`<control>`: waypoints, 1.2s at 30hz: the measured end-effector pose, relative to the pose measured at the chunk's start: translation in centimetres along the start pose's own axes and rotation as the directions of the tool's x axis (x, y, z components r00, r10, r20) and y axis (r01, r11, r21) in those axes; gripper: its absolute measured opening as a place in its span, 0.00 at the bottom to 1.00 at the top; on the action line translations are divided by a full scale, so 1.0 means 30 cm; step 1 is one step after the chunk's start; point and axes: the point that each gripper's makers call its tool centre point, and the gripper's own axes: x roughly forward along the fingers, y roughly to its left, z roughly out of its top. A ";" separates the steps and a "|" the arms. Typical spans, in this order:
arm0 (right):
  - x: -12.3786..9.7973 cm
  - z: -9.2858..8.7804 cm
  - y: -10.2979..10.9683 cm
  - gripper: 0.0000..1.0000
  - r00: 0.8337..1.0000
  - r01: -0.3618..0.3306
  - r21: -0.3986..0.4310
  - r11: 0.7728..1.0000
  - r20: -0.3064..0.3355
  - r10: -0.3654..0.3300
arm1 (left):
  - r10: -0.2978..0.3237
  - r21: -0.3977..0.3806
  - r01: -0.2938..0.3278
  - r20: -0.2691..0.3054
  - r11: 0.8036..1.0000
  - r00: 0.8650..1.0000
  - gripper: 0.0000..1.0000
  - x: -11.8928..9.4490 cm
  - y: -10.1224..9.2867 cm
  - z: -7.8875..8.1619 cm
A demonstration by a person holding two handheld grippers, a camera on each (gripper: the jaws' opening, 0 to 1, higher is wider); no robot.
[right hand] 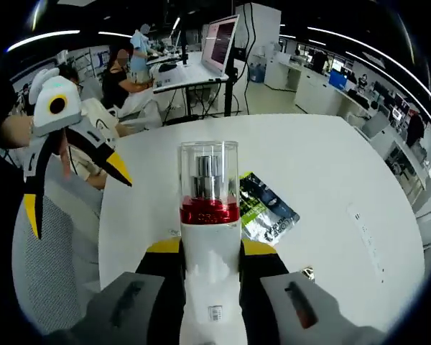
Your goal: Arrange the skincare products in the storage area until every visible bottle or jar stands upright without overlapping.
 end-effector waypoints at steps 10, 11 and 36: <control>-0.102 0.055 0.180 0.27 0.990 -0.037 0.011 0.999 0.136 0.035 | -0.037 0.058 0.035 0.034 0.998 0.999 0.89 -0.041 -0.073 0.100; -0.115 0.064 0.203 0.27 0.986 -0.042 0.018 0.999 0.159 0.038 | -0.046 0.044 0.043 0.060 0.998 0.997 0.89 -0.050 -0.084 0.126; -0.302 0.094 0.353 0.27 0.869 0.114 0.320 0.941 0.427 -0.250 | 0.201 -0.191 -0.149 0.290 0.970 0.936 0.68 -0.020 -0.180 0.344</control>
